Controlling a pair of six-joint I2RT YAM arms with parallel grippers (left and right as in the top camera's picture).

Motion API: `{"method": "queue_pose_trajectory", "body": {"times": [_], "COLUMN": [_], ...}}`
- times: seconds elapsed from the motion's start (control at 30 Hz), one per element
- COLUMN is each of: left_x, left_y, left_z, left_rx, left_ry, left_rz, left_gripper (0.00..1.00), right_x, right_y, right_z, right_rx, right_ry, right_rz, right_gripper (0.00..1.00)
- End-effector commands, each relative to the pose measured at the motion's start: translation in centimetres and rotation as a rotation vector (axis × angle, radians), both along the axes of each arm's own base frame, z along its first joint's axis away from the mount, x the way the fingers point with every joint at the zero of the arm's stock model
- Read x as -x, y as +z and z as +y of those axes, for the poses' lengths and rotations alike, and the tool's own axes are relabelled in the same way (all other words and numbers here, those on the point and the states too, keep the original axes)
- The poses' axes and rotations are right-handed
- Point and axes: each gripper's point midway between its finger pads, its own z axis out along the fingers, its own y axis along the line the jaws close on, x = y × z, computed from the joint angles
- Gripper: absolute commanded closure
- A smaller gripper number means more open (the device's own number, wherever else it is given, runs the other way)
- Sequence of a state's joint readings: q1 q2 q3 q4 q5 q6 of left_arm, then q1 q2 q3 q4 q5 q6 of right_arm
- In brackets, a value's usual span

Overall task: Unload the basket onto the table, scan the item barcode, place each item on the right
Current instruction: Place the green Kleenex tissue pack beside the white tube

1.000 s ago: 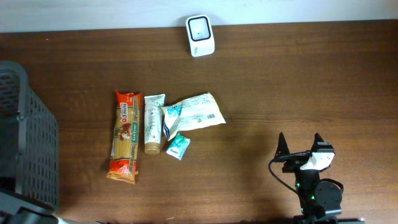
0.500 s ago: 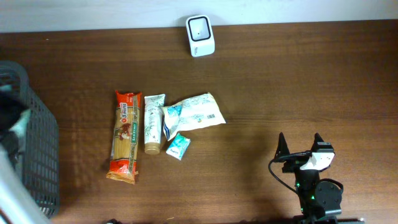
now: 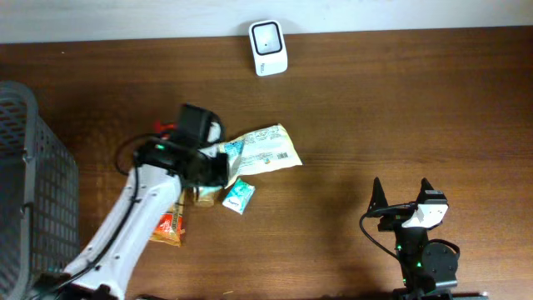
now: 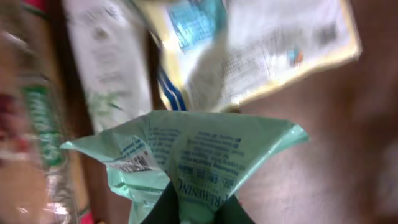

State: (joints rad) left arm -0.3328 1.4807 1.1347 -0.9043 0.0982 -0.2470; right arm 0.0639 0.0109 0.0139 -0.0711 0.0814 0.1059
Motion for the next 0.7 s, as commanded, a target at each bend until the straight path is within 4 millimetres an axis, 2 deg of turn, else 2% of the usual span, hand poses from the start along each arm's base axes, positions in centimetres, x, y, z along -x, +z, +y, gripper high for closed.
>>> {"method": "queue_pose_trajectory", "body": {"times": [0.0, 0.03, 0.1, 0.13, 0.2, 0.23, 0.3, 0.33, 0.43, 0.47, 0.5, 0.53, 0.63, 0.67], "left_x": [0.3, 0.0, -1.2, -2.0, -3.6, -4.0, -4.0, -3.2, -0.1, 1.5, 3.2, 4.4, 9.1, 9.8], "left_y": [-1.6, -1.5, 0.0, 1.6, 6.4, 10.4, 16.0, 20.1, 24.9, 25.5, 25.5, 25.3, 23.2, 22.5], "left_z": [-1.5, -1.5, -0.8, -0.3, 2.3, 4.8, 8.6, 12.2, 19.4, 22.3, 24.8, 26.5, 32.7, 33.8], "left_rx": [-0.008, -0.006, -0.007, -0.001, -0.047, -0.1, -0.158, -0.195, -0.242, -0.247, -0.257, -0.266, -0.251, -0.225], "left_ry": [-0.059, -0.057, -0.025, -0.004, 0.069, 0.137, 0.243, 0.38, 0.658, 0.789, 0.903, 0.983, 1.257, 1.304], "left_rz": [0.007, -0.001, -0.039, -0.065, -0.142, -0.201, -0.285, -0.348, -0.428, -0.438, -0.423, -0.404, -0.292, -0.269], "left_gripper": [0.62, 0.53, 0.44, 0.43, 0.41, 0.41, 0.41, 0.38, 0.24, 0.18, 0.18, 0.18, 0.18, 0.18], "right_x": [0.0, 0.0, 0.0, 0.0, 0.0, 0.0, 0.0, 0.0, 0.0, 0.0, 0.0, 0.0, 0.0, 0.0], "right_y": [-0.3, -0.3, -0.3, -0.3, -0.3, -0.3, -0.3, -0.3, -0.3, -0.3, -0.3, -0.3, -0.3, -0.3], "right_z": [-0.2, -0.2, -0.2, -0.2, -0.2, -0.2, -0.2, -0.2, -0.2, -0.2, -0.2, -0.2, -0.2, -0.2], "right_rx": [-0.004, -0.004, -0.004, -0.004, -0.003, -0.004, -0.003, -0.004, -0.003, -0.003, -0.003, -0.004, -0.003, -0.004], "right_ry": [-0.007, -0.007, -0.007, -0.007, -0.007, -0.007, -0.007, -0.007, -0.007, -0.007, -0.007, -0.007, -0.007, -0.007], "right_rz": [0.003, 0.003, 0.003, 0.003, 0.003, 0.003, 0.003, 0.003, 0.003, 0.003, 0.003, 0.003, 0.003, 0.003], "right_gripper": [0.01, 0.01, 0.01, 0.01, 0.01, 0.01, 0.01, 0.01, 0.01, 0.01, 0.01, 0.01, 0.01, 0.01]}}
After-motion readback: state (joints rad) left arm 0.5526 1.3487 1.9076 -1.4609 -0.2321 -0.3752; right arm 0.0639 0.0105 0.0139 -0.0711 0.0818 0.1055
